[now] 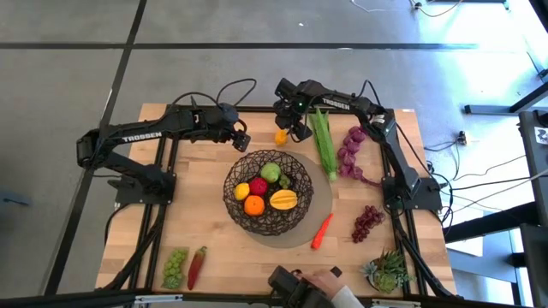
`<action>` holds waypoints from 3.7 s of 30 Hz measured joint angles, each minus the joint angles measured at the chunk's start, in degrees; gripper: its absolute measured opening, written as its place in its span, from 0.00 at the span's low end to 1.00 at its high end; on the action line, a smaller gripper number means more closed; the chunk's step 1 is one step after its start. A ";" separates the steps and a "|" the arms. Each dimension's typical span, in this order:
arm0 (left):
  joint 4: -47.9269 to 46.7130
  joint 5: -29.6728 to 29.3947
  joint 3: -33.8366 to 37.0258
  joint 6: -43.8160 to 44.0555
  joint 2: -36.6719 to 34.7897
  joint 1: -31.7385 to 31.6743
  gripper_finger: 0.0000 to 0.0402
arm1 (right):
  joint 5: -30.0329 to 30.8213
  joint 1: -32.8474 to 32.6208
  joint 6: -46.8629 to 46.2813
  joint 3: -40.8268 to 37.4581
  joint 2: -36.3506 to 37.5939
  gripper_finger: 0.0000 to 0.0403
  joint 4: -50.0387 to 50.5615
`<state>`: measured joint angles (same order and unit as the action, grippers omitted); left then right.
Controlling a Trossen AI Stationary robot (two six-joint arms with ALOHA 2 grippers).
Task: Build produce basket
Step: Put the lemon into the wire basket
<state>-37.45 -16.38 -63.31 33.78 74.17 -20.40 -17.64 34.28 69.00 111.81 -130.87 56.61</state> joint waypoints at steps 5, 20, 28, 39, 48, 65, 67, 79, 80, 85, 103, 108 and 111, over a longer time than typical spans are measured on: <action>0.00 0.00 0.00 0.00 0.00 0.02 0.63 | 0.56 -0.25 -2.61 0.00 0.28 0.40 1.07; 0.00 0.00 0.00 0.00 0.00 0.02 0.63 | 5.17 -1.11 -7.24 0.00 0.35 0.29 -2.95; 0.00 0.00 0.00 0.00 0.00 0.02 0.63 | 5.06 -1.73 -7.20 0.00 0.37 0.41 -2.95; -0.12 -0.02 0.00 0.00 0.00 0.07 0.63 | 5.02 -3.27 -7.30 0.00 0.41 0.50 -3.84; -0.24 -0.04 0.00 0.02 0.00 0.09 0.63 | 4.98 -4.59 -8.77 0.02 0.42 0.50 -4.13; -0.22 -0.03 0.00 0.09 0.00 0.09 0.63 | 5.00 -4.98 -9.29 0.09 0.46 0.50 -5.10; -0.22 -0.04 0.00 0.09 0.00 0.09 0.63 | 5.00 -4.98 -9.23 0.08 0.46 0.50 -1.77; -0.22 -0.04 0.00 0.11 0.00 0.09 0.63 | -8.83 -5.27 -8.94 0.08 0.46 0.50 3.46; -0.22 -0.04 0.00 0.11 0.00 0.09 0.63 | -8.91 -5.45 -8.89 0.08 0.46 0.50 3.48; -0.22 -0.04 0.00 0.11 0.00 0.09 0.63 | -7.50 -6.06 -8.87 0.07 0.46 0.50 4.50; -0.22 -0.04 0.00 0.11 0.00 0.09 0.63 | -6.20 -7.34 -8.71 0.07 0.46 0.50 7.15; -0.20 -0.03 0.00 0.11 0.00 0.09 0.63 | -1.52 -7.34 -8.74 1.38 0.46 0.50 10.50; -0.20 -0.03 0.00 0.11 0.00 0.09 0.63 | -1.44 -7.46 -7.97 4.11 0.55 0.50 13.53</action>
<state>-37.65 -16.42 -63.31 33.89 74.17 -20.32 -19.08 26.82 61.03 115.92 -130.32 70.14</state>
